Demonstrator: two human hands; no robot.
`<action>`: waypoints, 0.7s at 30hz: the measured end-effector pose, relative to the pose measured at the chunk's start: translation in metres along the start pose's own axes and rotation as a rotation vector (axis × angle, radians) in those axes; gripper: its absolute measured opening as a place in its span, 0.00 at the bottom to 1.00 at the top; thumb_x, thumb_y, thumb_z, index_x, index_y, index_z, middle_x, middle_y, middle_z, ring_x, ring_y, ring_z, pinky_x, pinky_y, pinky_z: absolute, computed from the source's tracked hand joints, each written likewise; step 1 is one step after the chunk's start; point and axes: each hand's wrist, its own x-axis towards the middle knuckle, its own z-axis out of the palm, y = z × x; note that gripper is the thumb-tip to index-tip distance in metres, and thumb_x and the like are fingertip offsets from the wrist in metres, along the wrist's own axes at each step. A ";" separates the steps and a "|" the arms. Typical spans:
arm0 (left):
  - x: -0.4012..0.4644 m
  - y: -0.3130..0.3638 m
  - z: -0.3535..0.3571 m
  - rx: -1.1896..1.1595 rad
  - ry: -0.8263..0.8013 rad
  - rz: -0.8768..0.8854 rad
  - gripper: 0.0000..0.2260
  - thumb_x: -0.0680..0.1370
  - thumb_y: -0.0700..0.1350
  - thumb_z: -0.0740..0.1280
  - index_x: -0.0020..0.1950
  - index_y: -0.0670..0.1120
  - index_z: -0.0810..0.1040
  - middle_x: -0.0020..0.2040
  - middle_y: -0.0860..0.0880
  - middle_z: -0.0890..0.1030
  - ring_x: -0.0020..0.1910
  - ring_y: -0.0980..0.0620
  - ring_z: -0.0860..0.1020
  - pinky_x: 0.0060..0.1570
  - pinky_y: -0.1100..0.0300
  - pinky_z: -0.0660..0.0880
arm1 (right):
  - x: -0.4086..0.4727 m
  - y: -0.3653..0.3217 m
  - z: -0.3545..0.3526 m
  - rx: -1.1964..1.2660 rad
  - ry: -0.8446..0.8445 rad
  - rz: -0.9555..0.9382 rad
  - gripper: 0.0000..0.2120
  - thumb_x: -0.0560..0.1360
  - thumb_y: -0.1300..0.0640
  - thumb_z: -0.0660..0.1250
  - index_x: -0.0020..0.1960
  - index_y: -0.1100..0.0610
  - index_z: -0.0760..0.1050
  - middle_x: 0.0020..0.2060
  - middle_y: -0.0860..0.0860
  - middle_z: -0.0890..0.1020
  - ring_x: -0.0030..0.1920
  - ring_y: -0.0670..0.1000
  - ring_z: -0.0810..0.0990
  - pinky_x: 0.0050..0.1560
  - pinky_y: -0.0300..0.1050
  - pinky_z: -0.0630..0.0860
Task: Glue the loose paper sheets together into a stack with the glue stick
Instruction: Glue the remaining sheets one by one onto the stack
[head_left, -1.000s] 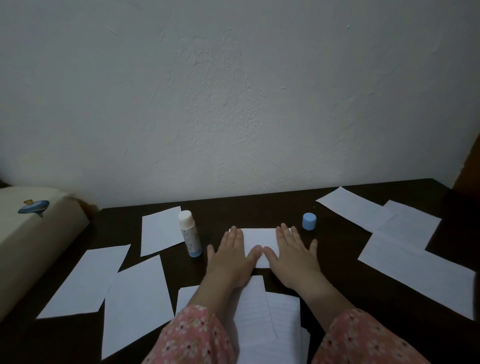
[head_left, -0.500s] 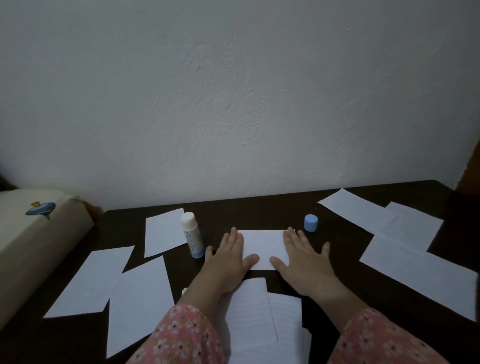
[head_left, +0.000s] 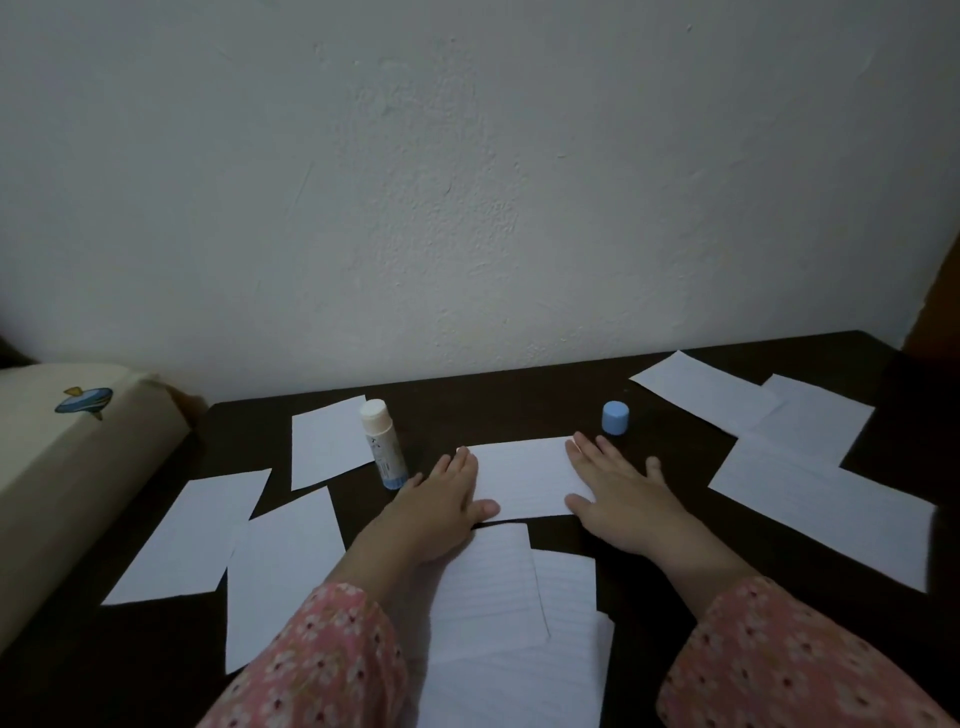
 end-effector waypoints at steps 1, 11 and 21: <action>0.001 0.000 -0.001 -0.001 -0.009 -0.007 0.31 0.82 0.58 0.53 0.78 0.48 0.42 0.79 0.51 0.42 0.77 0.52 0.43 0.75 0.48 0.46 | 0.001 0.000 0.000 -0.005 -0.002 0.003 0.33 0.81 0.45 0.52 0.79 0.48 0.38 0.77 0.43 0.39 0.77 0.47 0.38 0.73 0.64 0.40; -0.046 -0.003 0.008 -0.634 0.916 -0.239 0.09 0.77 0.48 0.68 0.55 0.51 0.73 0.50 0.52 0.77 0.48 0.54 0.76 0.39 0.68 0.69 | -0.007 -0.005 0.007 0.241 0.439 0.021 0.23 0.79 0.41 0.58 0.71 0.46 0.66 0.71 0.48 0.65 0.72 0.48 0.60 0.70 0.51 0.60; -0.014 -0.026 0.003 -0.885 0.784 -0.461 0.25 0.76 0.49 0.69 0.70 0.45 0.68 0.66 0.45 0.74 0.65 0.46 0.72 0.60 0.53 0.71 | 0.008 -0.018 0.001 0.016 0.202 0.206 0.44 0.71 0.29 0.59 0.78 0.54 0.53 0.75 0.52 0.56 0.73 0.55 0.55 0.68 0.54 0.61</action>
